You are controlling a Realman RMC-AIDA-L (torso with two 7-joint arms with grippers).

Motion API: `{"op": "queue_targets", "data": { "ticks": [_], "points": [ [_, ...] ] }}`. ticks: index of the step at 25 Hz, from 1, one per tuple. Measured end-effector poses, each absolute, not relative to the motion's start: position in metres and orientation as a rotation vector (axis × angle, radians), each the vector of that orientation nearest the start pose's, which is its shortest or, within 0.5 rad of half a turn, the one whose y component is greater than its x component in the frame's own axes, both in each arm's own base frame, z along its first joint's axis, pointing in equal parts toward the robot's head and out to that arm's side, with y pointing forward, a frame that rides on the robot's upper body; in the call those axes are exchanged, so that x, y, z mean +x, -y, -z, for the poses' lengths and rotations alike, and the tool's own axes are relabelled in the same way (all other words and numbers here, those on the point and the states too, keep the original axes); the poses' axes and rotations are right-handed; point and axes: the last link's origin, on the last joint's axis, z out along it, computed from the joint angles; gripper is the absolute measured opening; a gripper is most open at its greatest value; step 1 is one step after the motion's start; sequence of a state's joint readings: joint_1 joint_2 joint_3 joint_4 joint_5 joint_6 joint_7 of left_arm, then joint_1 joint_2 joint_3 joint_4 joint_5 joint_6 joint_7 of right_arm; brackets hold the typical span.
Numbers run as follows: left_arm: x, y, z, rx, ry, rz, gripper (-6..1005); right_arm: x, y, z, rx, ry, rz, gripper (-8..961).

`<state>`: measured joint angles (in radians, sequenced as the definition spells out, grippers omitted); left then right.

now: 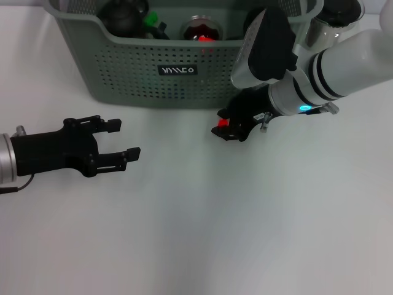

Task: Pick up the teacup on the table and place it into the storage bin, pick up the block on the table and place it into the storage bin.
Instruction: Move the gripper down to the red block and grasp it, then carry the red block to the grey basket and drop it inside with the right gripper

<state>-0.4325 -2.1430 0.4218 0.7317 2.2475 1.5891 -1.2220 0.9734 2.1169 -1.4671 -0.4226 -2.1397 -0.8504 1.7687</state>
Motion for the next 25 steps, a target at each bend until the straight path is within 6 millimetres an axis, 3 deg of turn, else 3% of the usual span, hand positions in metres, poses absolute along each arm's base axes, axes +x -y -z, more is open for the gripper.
{"op": "queue_targets", "data": {
  "ticks": [8, 14, 25],
  "points": [
    [-0.314, -0.290, -0.003, -2.633, 0.638, 0.546, 781, 0.179, -0.403, 0.121, -2.843, -0.280, 0.276, 363],
    [-0.314, -0.290, -0.003, -2.632, 0.639, 0.546, 782, 0.179, -0.403, 0.121, -2.851, -0.276, 0.282, 182],
    [-0.322, -0.281, -0.010, -2.602, 0.670, 0.550, 781, 0.147, -0.385, 0.098, -3.002, -0.249, 0.214, 186]
  ]
}}
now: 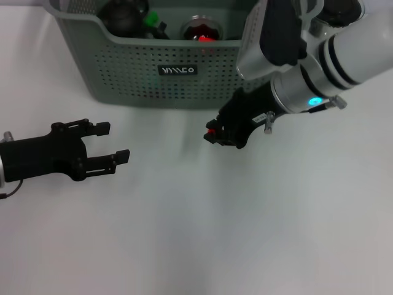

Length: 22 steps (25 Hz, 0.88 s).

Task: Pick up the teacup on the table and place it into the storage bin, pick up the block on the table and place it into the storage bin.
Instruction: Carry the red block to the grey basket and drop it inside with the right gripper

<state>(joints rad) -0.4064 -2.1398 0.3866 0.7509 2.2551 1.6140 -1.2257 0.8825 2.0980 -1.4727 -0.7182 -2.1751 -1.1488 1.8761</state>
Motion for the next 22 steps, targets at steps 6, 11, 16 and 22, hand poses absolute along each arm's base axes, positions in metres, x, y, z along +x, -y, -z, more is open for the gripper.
{"op": "queue_targets", "data": {
  "ticks": [6, 11, 16, 22],
  "points": [
    [-0.324, -0.279, -0.011, -2.599, 0.673, 0.548, 781, 0.096, -0.371, 0.063, -3.079, -0.147, 0.128, 194],
    [-0.322, -0.278, -0.012, -2.607, 0.670, 0.563, 782, 0.026, -0.375, 0.011, -3.029, -0.084, -0.054, 200],
    [-0.321, -0.279, -0.013, -2.605, 0.665, 0.575, 782, -0.018, -0.410, -0.029, -2.773, -0.168, -0.136, 207],
    [-0.320, -0.280, -0.013, -2.599, 0.660, 0.577, 781, -0.004, -0.450, -0.015, -2.587, -0.257, -0.032, 215]
  ]
}}
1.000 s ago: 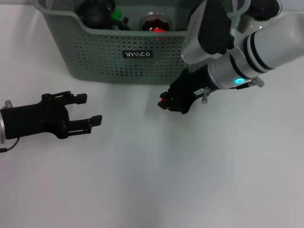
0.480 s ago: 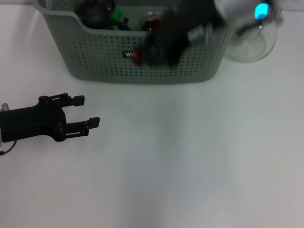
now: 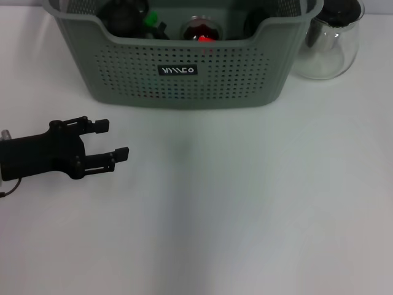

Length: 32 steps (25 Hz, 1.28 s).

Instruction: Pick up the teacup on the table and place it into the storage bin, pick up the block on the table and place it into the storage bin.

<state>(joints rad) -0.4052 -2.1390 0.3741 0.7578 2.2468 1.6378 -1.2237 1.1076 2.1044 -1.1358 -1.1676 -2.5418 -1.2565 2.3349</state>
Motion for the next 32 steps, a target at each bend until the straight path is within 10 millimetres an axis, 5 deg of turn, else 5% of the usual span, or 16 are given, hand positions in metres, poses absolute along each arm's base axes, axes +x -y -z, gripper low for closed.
{"op": "queue_targets", "data": {
  "ticks": [9, 17, 24, 28, 32],
  "points": [
    [-0.321, -0.282, -0.015, -2.585, 0.659, 0.577, 782, 0.038, -0.476, 0.039, -2.565, -0.254, 0.103, 227],
    [-0.321, -0.282, -0.015, -2.584, 0.654, 0.575, 781, 0.041, -0.477, 0.046, -2.548, -0.245, 0.102, 286],
    [-0.321, -0.280, -0.020, -2.575, 0.652, 0.602, 782, 0.031, -0.473, 0.023, -2.530, -0.255, -0.076, 606],
    [-0.318, -0.275, -0.029, -2.565, 0.638, 0.669, 782, 0.025, -0.450, -0.008, -2.570, -0.214, -0.316, 767],
    [-0.315, -0.268, -0.040, -2.549, 0.601, 0.759, 782, 0.046, -0.417, -0.033, -2.646, -0.183, -0.549, 920]
  ]
}}
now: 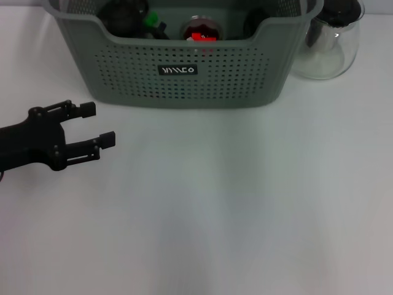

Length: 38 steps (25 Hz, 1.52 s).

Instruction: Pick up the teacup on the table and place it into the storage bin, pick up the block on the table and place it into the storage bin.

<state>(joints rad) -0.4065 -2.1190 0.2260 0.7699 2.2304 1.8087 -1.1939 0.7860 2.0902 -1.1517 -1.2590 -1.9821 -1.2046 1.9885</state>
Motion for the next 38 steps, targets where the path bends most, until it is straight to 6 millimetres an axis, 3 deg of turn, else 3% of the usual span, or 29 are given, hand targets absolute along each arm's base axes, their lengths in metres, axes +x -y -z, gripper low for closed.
{"op": "queue_targets", "data": {
  "ticks": [4, 9, 13, 17, 28, 38],
  "points": [
    [-0.315, -0.261, -0.045, -2.533, 0.593, 0.810, 782, 0.088, -0.383, -0.038, -2.754, -0.161, -0.659, 923],
    [-0.316, -0.254, -0.044, -2.528, 0.587, 0.840, 781, 0.142, -0.344, -0.020, -2.904, -0.196, -0.664, 927],
    [-0.315, -0.255, -0.037, -2.546, 0.597, 0.834, 781, 0.180, -0.332, 0.004, -2.965, -0.357, -0.652, 926],
    [-0.315, -0.258, -0.027, -2.572, 0.597, 0.800, 781, 0.203, -0.334, 0.021, -2.939, -0.436, -0.646, 924],
    [-0.321, -0.267, -0.001, -2.604, 0.655, 0.676, 781, 0.216, -0.343, 0.049, -2.956, -0.475, -0.460, 925],
    [-0.321, -0.268, 0.005, -2.609, 0.664, 0.665, 781, 0.215, -0.346, 0.052, -2.959, -0.471, -0.439, 924]
  ]
}}
